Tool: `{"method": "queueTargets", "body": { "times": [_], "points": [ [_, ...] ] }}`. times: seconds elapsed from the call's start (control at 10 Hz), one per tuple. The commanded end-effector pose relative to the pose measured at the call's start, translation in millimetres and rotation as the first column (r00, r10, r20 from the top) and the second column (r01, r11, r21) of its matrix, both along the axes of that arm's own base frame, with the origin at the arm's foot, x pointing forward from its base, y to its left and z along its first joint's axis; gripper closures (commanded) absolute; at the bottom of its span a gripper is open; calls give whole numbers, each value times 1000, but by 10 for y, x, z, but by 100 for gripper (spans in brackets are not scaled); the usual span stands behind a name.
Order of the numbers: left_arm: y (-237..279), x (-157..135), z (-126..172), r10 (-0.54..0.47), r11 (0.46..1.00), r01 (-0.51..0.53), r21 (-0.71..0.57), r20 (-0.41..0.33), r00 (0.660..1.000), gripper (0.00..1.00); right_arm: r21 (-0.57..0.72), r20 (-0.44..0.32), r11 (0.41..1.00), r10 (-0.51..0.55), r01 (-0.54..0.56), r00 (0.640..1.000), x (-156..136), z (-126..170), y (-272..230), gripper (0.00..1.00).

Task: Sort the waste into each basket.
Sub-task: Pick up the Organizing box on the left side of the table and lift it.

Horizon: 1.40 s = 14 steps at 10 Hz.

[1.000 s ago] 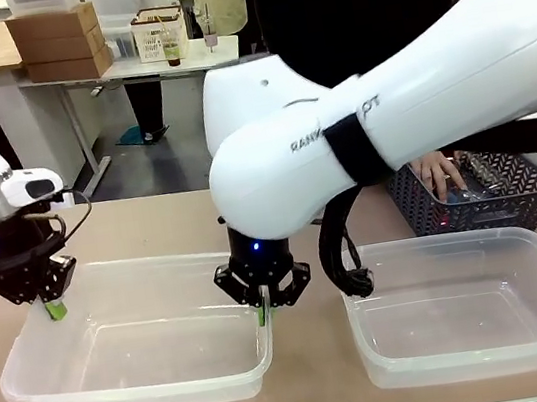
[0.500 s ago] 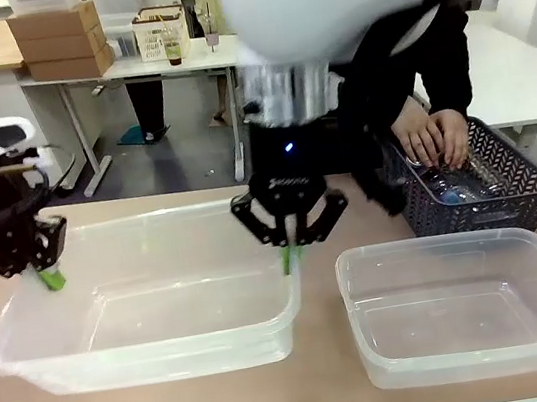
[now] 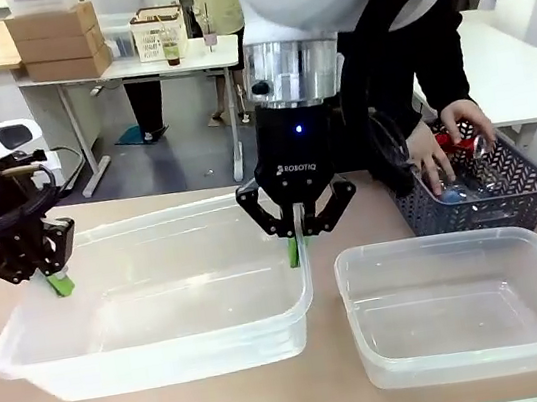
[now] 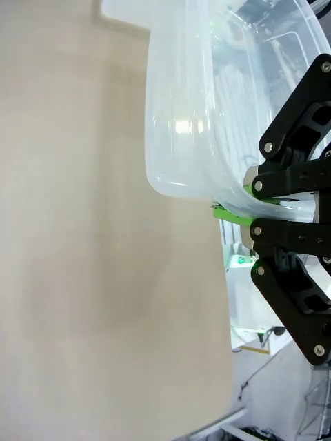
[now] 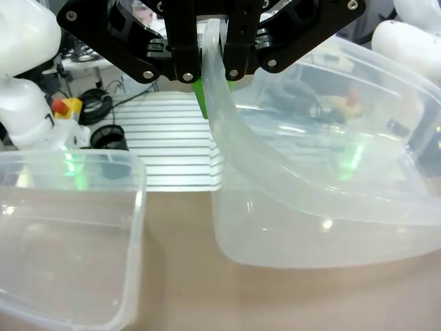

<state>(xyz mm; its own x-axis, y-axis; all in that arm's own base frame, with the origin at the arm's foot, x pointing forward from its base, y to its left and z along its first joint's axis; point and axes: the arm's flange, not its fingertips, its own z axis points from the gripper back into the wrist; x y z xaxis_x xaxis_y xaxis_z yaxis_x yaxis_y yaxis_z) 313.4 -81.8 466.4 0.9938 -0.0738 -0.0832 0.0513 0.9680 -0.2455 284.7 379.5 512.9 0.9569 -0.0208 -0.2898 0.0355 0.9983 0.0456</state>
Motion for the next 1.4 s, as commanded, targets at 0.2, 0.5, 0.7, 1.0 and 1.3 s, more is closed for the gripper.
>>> {"method": "queueTargets", "body": {
  "times": [0.2, 0.5, 0.7, 1.0, 1.3],
  "points": [
    [-535, 455, 208, 345, 938, -345, -35, -9, 939, 96, 12, 7, 996, -92, 92, 996, 391, -279, -621, 96],
    [-1417, 874, 285, 356, 935, -356, 0, 11, 934, 96, 27, 85, 987, -158, 156, 984, 362, -321, -1309, 96],
    [-1671, 1126, 232, 388, 922, -387, 17, -18, 922, 96, 75, 110, 989, -136, 128, 985, 311, -348, -1617, 96],
    [-1658, 1038, 139, 417, 909, -417, -1, 43, 908, 96, 163, 13, 943, -295, 289, 955, 527, -345, -1707, 96],
    [-1504, 888, 76, 453, 891, -453, -24, 104, 886, 96, 178, -76, 886, -422, 429, 903, 653, -257, -1712, 96]
  ]
}}
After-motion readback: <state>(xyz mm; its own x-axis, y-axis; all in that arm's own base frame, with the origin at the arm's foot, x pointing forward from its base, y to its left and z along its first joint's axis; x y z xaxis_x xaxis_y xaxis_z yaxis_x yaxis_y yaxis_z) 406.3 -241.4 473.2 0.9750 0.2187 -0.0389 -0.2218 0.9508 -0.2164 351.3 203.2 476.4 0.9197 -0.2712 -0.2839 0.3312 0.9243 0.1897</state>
